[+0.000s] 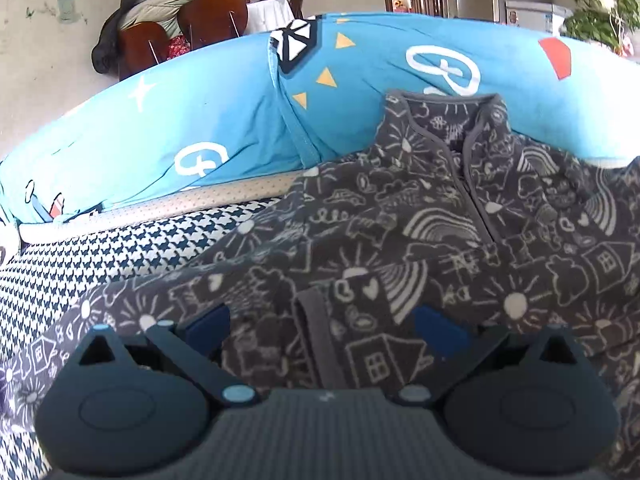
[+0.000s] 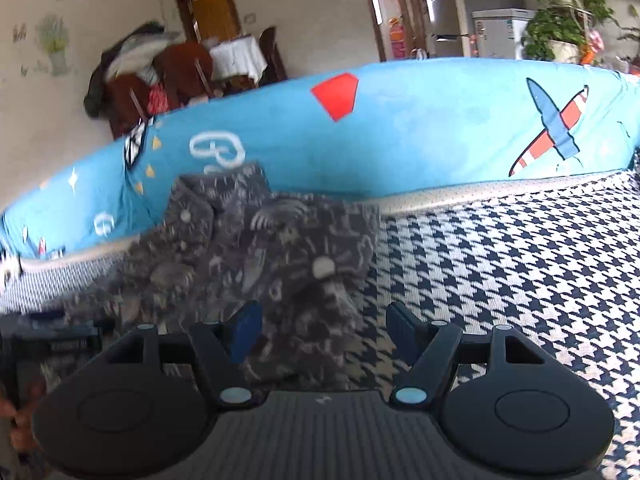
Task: Fold clothes
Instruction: 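Grasp the jacket side edge with the right gripper, then fold the held jacket side inward over the jacket body with the right gripper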
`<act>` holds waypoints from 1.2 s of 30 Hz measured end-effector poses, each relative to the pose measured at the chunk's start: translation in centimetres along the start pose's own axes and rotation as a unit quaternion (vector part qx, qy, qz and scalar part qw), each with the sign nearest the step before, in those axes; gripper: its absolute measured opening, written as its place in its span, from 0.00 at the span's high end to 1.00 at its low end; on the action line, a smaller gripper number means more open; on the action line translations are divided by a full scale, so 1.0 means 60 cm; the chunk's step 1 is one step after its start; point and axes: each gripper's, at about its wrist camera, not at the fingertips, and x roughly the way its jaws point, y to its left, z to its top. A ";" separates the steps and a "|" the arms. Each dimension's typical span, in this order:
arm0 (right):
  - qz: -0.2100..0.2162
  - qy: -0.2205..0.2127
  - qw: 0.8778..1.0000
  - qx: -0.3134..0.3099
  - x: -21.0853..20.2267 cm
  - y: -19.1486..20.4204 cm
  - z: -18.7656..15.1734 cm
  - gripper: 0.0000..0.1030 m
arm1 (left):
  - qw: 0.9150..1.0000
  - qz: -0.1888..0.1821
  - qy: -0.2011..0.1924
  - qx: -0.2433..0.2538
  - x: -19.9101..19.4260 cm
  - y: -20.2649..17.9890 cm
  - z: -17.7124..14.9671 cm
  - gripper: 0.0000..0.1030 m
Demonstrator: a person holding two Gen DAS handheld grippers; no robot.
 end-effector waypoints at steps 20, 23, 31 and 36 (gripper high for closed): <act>-0.026 0.025 0.998 -0.042 0.075 0.021 -0.036 0.33 | 0.998 0.067 0.009 0.020 0.047 0.002 0.006 0.00; -0.004 -0.008 1.000 -0.014 0.064 0.016 -0.030 0.33 | 0.996 0.089 0.012 0.014 0.052 0.008 0.009 0.00; -0.019 -0.005 1.000 0.007 0.078 0.012 -0.025 0.55 | 0.993 0.119 0.012 0.014 0.055 0.016 0.010 0.00; -0.033 0.024 0.999 0.014 0.075 0.010 -0.028 0.63 | 0.991 0.131 0.016 0.012 0.059 0.021 0.007 0.00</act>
